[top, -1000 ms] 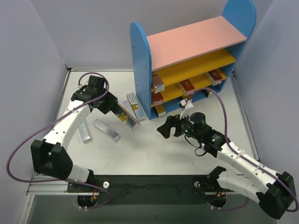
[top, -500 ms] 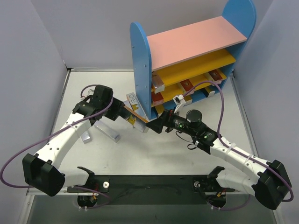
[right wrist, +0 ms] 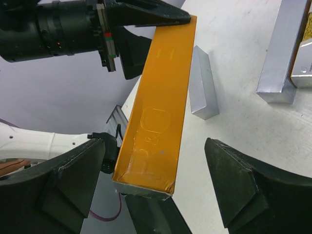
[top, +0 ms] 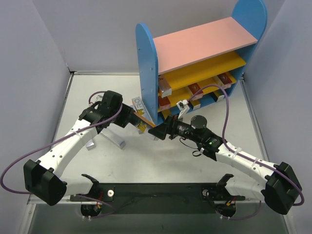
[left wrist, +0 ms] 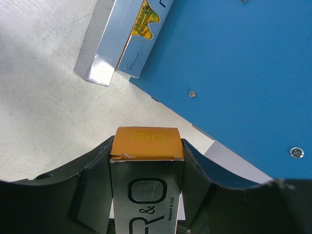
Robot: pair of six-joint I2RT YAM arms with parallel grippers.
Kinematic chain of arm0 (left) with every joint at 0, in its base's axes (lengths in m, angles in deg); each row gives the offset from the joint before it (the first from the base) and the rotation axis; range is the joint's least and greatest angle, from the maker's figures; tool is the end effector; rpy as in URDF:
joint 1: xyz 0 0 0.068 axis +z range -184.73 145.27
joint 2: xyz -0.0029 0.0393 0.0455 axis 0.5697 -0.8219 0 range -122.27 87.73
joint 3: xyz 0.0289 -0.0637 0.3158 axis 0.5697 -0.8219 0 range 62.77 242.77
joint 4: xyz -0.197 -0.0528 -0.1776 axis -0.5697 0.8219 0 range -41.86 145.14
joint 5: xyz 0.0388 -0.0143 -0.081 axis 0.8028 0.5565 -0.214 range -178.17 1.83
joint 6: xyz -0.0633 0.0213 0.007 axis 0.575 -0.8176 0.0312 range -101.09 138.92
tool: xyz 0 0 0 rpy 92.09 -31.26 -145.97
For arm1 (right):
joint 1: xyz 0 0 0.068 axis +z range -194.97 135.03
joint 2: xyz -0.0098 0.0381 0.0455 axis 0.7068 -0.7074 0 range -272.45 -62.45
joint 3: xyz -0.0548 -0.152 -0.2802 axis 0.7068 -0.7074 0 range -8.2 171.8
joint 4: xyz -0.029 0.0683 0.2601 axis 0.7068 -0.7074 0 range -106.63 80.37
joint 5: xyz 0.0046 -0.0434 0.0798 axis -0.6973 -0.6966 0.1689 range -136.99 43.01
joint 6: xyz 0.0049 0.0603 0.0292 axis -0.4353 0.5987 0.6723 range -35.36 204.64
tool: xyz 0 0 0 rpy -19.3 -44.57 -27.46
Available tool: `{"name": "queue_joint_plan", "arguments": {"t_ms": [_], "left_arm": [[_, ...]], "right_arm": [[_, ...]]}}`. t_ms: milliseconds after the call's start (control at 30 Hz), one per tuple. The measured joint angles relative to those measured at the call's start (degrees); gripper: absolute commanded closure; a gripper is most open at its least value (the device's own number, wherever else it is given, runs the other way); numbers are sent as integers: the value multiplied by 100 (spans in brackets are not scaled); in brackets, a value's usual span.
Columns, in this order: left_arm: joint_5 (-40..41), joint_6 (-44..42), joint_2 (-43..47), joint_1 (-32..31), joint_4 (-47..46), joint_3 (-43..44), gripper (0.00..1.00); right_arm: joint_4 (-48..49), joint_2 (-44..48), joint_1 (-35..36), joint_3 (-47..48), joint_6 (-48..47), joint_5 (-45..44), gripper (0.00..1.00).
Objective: Place and organize the toothpastes onto the shelf
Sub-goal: Pick up the toothpaste from the center of the board.
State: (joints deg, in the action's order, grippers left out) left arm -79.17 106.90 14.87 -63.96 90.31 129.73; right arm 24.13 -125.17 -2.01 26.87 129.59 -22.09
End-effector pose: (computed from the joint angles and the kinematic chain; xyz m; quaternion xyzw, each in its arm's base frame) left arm 0.2407 -0.1250 0.3546 -0.4811 0.7974 -0.2663 0.2484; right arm 0.1679 0.1872 0.3425 -0.1490 0.6554 0.6078 0.4228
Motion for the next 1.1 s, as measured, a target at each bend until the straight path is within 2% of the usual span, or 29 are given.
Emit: {"name": "queue_joint_plan", "arguments": {"t_ms": [67, 267, 400, 467, 600, 733, 867, 1100], "left_arm": [[11, 24, 0, -24, -7, -2, 75], [70, 63, 15, -46, -173, -111, 75], [129, 74, 33, -66, -299, -131, 69], [140, 72, 57, -68, -358, -160, 66], [175, 72, 120, -70, -525, -267, 55], [184, -22, 173, -107, -699, -286, 34], [372, -411, 273, -129, -986, -330, 22], [1075, -1652, 737, -103, -1779, -592, 11]], "right_arm": [[-2, -122, 68, 0, 24, 0, 17], [0, -221, 146, 0, 72, -4, 32], [0, -221, 144, 0, 87, -68, 48], [-4, -214, 144, 0, 76, -122, 52], [-74, -129, 144, 0, 50, -225, 64], [-192, -2, 144, 0, -26, -348, 74], [-439, 186, 144, 0, -142, -448, 81], [-1318, 717, -37, 0, -319, -509, 87]]}}
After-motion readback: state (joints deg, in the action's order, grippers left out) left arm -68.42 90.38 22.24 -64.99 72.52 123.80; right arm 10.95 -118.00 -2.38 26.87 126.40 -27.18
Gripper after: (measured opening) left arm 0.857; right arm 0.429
